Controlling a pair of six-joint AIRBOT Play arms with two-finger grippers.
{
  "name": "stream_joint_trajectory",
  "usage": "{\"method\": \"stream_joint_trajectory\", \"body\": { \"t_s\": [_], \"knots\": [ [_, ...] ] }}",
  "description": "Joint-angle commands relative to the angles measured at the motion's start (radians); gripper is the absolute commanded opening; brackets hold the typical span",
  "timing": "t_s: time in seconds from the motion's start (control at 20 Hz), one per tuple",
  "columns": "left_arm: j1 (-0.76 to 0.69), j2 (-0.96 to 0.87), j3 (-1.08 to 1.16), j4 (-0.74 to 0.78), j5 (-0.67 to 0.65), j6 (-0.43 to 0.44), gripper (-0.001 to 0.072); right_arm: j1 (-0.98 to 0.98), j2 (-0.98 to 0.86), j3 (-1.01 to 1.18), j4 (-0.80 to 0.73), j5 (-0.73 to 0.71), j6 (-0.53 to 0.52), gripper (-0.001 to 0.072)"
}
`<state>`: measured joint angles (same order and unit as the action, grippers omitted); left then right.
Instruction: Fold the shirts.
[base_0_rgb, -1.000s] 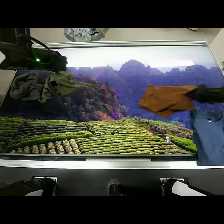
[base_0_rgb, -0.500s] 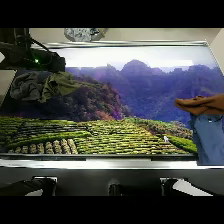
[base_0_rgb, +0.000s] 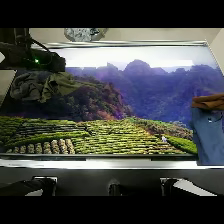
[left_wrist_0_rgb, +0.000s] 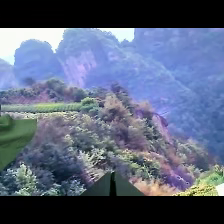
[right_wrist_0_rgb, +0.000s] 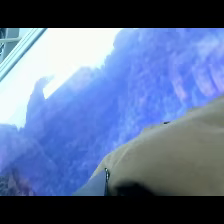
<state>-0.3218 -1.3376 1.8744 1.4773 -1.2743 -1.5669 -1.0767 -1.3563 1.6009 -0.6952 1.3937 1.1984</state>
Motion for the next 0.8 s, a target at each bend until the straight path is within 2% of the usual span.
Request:
{"method": "stream_joint_trajectory", "body": {
  "t_s": [0.0,0.1,0.15,0.3,0.75],
  "knots": [
    [0.000,0.000,0.000,0.000,-0.002,0.000,0.0038,-0.069,0.001,0.001,-0.069,0.140,0.003,0.0045],
    [0.000,0.000,0.000,0.000,-0.002,0.000,0.0038,-0.095,0.001,0.000,-0.212,0.289,0.003,0.0045],
    [0.000,0.000,0.000,0.000,-0.002,0.000,0.0037,-0.095,0.001,-0.001,-0.330,0.361,-0.012,0.0045],
    [0.000,0.000,0.000,0.000,-0.002,0.000,0.0037,-0.094,0.002,-0.065,-0.585,0.448,-0.024,0.0046],
    [0.000,0.000,0.000,0.000,-0.002,0.000,0.0038,-0.094,0.015,-0.406,-0.730,0.241,-0.043,0.0046]
  ]
}}
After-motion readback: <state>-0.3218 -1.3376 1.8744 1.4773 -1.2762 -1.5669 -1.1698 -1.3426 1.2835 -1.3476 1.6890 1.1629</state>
